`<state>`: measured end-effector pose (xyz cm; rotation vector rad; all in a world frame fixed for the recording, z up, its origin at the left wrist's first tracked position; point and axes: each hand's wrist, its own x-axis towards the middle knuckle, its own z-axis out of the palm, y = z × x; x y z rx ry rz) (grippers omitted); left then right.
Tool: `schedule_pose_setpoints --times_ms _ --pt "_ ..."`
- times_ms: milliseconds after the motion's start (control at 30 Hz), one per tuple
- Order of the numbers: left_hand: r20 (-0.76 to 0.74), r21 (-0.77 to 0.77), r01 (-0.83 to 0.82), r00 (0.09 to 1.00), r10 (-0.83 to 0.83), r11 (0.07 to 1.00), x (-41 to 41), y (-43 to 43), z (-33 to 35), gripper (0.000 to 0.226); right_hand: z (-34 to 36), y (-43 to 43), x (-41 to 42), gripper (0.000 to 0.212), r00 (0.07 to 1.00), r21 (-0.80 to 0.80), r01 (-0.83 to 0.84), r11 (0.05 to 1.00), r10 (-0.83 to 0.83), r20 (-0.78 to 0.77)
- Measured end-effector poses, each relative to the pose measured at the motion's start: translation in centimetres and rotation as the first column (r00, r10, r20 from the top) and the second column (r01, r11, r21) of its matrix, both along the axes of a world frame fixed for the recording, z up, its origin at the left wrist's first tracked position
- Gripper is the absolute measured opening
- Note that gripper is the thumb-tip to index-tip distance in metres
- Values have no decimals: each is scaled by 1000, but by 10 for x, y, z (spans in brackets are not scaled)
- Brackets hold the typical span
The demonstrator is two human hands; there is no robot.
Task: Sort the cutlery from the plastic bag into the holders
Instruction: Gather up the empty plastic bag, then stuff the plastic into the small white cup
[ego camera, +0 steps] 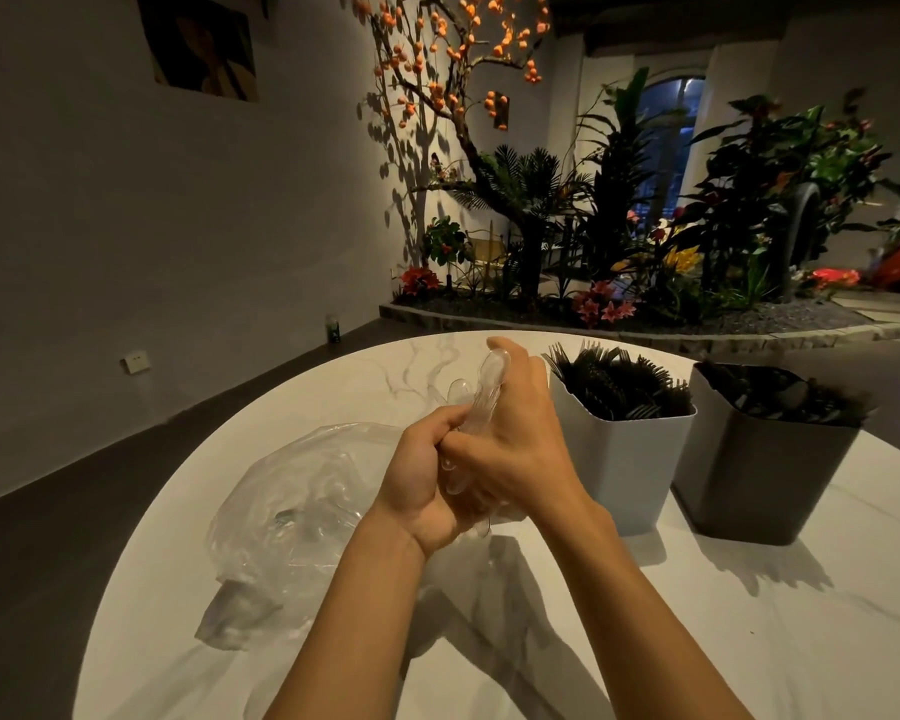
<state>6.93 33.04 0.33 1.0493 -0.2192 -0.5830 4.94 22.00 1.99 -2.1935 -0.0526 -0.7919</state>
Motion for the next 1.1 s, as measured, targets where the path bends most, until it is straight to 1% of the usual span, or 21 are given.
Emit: schedule_pose_setpoints --times_ms 100,200,300,367,400,467,533,633,733,800,900,1033,1100 --pt "10 -18 12 1000 -12 1000 -1 -2 8 31 3 -4 1 82 993 -37 -104 994 106 60" --pt "15 11 -1 1000 0 1000 1 -5 10 33 3 -11 1 61 976 -25 -220 975 220 -2" --pt "-1 3 -1 1000 1 1000 4 -11 7 43 3 -14 2 43 969 -28 -243 970 241 -60" --pt "-2 12 1 1000 -1 1000 6 -15 6 49 1 -13 2 38 970 -30 -234 972 231 -77" --pt "-12 21 -5 1000 5 1000 6 -17 7 48 0 -14 3 37 969 -8 -234 972 233 -85" --pt "-34 34 -13 999 14 999 8 -19 9 41 -2 -15 3 37 958 91 -260 961 268 -100" --pt "-69 29 -17 997 19 999 11 -23 9 32 -3 -13 4 40 944 227 -295 928 319 -78" --pt "-140 -16 -22 990 20 1000 15 -27 9 23 -4 -6 7 47 930 452 -323 831 368 -12" --pt "-157 -16 -54 986 51 998 16 -27 6 23 -2 -5 7 38 910 585 -323 744 414 -23" --pt "-142 -18 -58 988 55 998 15 -28 3 23 -1 -6 7 29 917 587 -301 751 396 -37" --pt "-95 -12 -89 992 87 996 14 -31 -1 28 -1 -7 8 21 944 540 -243 806 324 -58" --pt "-7 44 -134 991 134 990 11 -31 0 33 -2 -5 8 21 961 504 -218 836 273 -38" --pt "-5 44 -152 988 152 987 10 -31 0 35 -2 -3 8 22 973 515 -194 835 230 -7"
